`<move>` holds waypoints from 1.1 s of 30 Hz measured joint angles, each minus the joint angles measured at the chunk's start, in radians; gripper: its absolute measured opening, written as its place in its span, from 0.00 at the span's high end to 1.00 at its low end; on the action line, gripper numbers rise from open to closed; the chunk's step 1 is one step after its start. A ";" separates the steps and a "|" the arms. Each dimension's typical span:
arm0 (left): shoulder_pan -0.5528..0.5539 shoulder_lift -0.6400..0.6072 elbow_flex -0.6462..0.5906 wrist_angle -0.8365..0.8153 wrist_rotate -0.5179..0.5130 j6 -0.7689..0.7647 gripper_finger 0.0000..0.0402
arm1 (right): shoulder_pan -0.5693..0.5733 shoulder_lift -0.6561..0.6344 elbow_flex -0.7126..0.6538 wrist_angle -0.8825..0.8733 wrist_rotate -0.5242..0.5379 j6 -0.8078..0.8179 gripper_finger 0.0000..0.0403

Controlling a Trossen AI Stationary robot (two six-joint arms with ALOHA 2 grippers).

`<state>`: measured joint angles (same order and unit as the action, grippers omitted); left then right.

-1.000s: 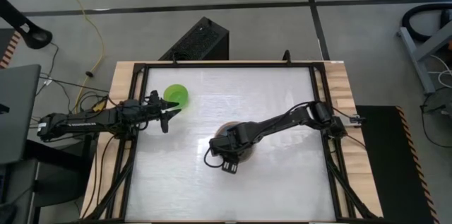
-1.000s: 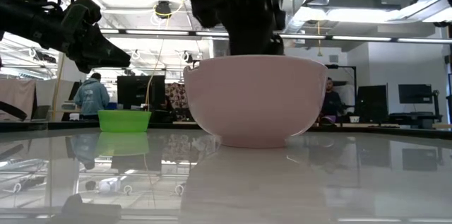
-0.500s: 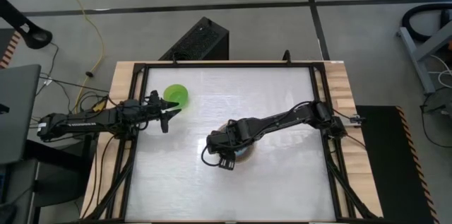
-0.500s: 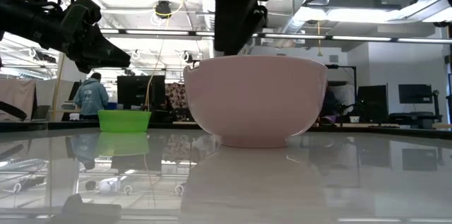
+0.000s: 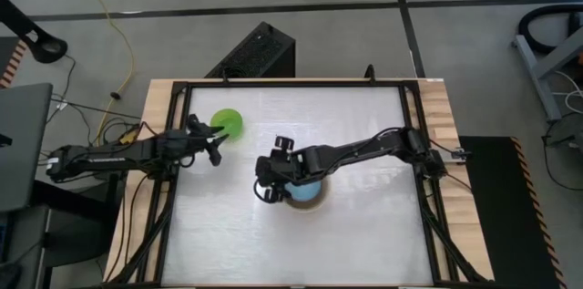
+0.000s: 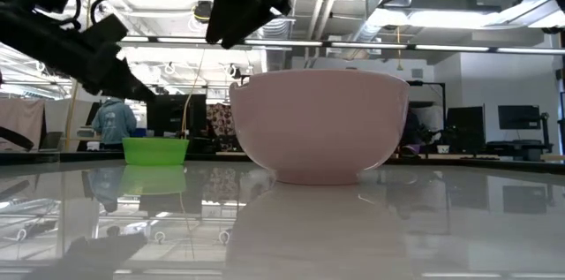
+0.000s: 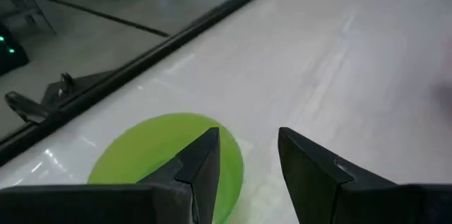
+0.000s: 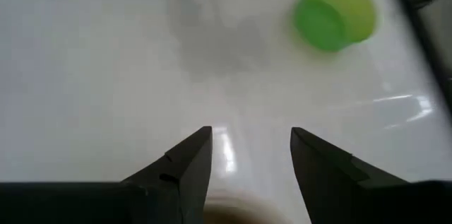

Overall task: Nest bowls inside each other
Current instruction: Stack the green bowl on top of the blue bowl

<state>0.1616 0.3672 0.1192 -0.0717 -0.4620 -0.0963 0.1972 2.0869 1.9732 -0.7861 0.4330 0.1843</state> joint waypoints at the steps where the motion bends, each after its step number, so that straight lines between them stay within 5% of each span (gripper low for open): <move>1: 0.008 0.016 0.000 0.005 0.006 0.002 0.67 | -0.006 0.000 0.000 0.001 0.018 -0.021 0.48; 7: 0.099 0.158 0.000 0.065 0.066 0.030 0.67 | -0.042 0.000 0.000 -0.040 0.063 -0.111 0.48; 14: 0.198 0.321 0.025 0.107 0.197 0.034 0.67 | -0.073 0.000 0.000 -0.207 0.069 -0.036 0.48; 25: 0.210 0.571 0.151 0.107 0.279 0.052 0.67 | -0.108 -0.088 -0.021 -0.365 0.148 -0.055 0.55; 33: 0.228 0.728 0.242 0.010 0.216 0.038 0.67 | -0.176 -0.286 -0.197 -0.263 0.015 -0.058 0.59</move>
<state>0.3892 1.0952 0.3614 -0.0613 -0.2462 -0.0588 0.0217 1.8010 1.7760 -1.0487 0.4476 0.1263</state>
